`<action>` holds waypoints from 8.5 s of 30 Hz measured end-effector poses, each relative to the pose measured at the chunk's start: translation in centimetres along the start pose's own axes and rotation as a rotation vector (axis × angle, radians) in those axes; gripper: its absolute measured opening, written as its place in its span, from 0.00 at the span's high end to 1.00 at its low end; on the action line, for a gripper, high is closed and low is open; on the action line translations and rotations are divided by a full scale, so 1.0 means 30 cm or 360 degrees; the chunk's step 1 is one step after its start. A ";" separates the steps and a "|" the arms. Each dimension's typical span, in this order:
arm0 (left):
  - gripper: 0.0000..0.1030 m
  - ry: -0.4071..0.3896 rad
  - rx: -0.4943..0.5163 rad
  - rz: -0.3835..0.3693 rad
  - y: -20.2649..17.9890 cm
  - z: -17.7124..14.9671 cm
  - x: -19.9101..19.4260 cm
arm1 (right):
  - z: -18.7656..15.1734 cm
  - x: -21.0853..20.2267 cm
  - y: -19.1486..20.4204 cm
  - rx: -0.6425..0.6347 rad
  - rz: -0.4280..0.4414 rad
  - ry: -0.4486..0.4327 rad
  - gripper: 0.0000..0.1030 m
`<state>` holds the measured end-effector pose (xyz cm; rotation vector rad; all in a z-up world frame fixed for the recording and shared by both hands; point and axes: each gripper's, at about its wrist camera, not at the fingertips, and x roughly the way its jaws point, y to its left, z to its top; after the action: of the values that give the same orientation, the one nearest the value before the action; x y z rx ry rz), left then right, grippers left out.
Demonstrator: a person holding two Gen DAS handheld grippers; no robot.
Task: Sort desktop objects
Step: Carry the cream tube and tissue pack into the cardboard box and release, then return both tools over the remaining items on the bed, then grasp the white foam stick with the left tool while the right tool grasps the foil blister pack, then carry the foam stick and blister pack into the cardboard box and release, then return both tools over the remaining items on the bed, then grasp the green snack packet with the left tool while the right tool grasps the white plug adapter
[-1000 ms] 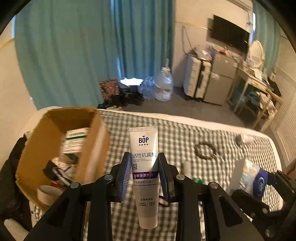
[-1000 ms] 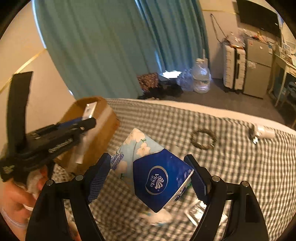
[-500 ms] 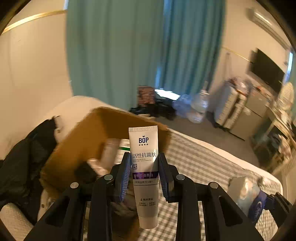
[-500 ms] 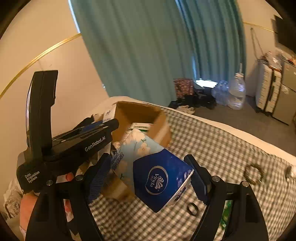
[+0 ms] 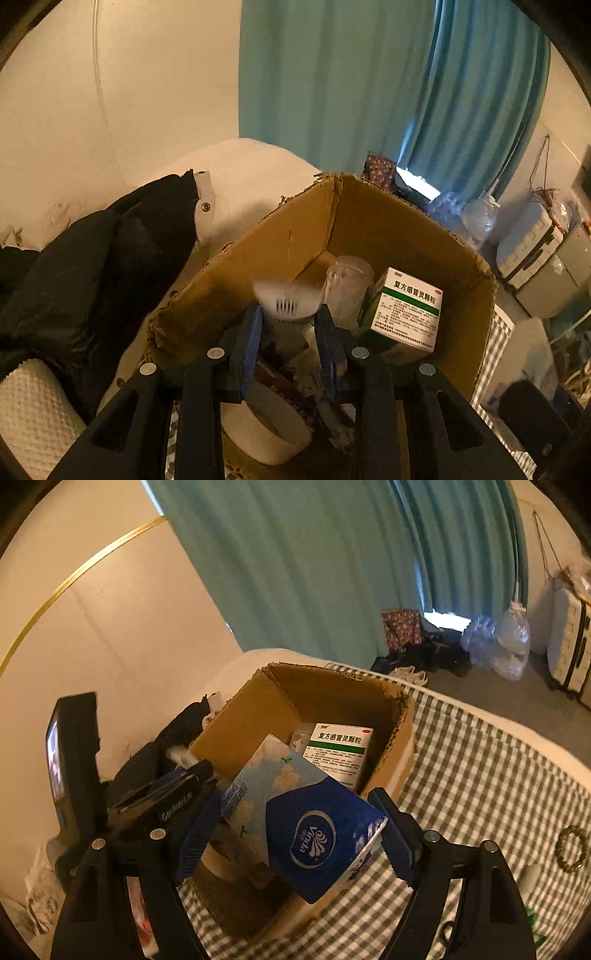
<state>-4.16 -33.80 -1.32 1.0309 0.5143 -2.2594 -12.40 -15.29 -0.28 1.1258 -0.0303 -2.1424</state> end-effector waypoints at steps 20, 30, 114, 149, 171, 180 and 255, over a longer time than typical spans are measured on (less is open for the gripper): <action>0.09 -0.0145 0.0424 -0.0185 -0.248 -0.075 -0.145 | -0.187 -0.413 -0.240 0.0140 -0.0380 -0.0235 0.10; 0.00 -0.0086 0.0525 -0.0545 -0.428 -0.208 -0.314 | -0.407 -0.769 -0.503 0.0466 -0.0621 -0.0284 0.10; 0.91 0.0584 0.0977 -0.0808 -0.980 -0.614 -0.017 | -0.819 -0.698 -0.855 0.0953 -0.0722 0.0250 0.14; 0.91 -0.0053 0.0433 -0.0781 -0.426 -0.174 -0.407 | -0.307 -0.692 -0.086 0.0115 -0.0582 -0.0075 0.14; 0.90 -0.0030 -0.0058 -0.0216 0.001 0.000 -0.072 | 0.038 -0.164 0.035 0.0208 -0.0010 0.0041 0.13; 0.18 -0.0137 -0.0376 -0.0030 0.038 -0.008 -0.087 | 0.153 -0.112 0.093 0.0343 0.0247 -0.0196 0.03; 0.27 0.0656 0.1353 -0.0726 -1.208 -0.904 0.096 | -0.355 -0.584 -1.499 0.0592 -0.1160 -0.0020 0.02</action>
<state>-14.72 7.45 -16.93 1.9862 -0.1174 -2.7414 -23.93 31.94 -9.08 1.4992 -0.0274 -2.8709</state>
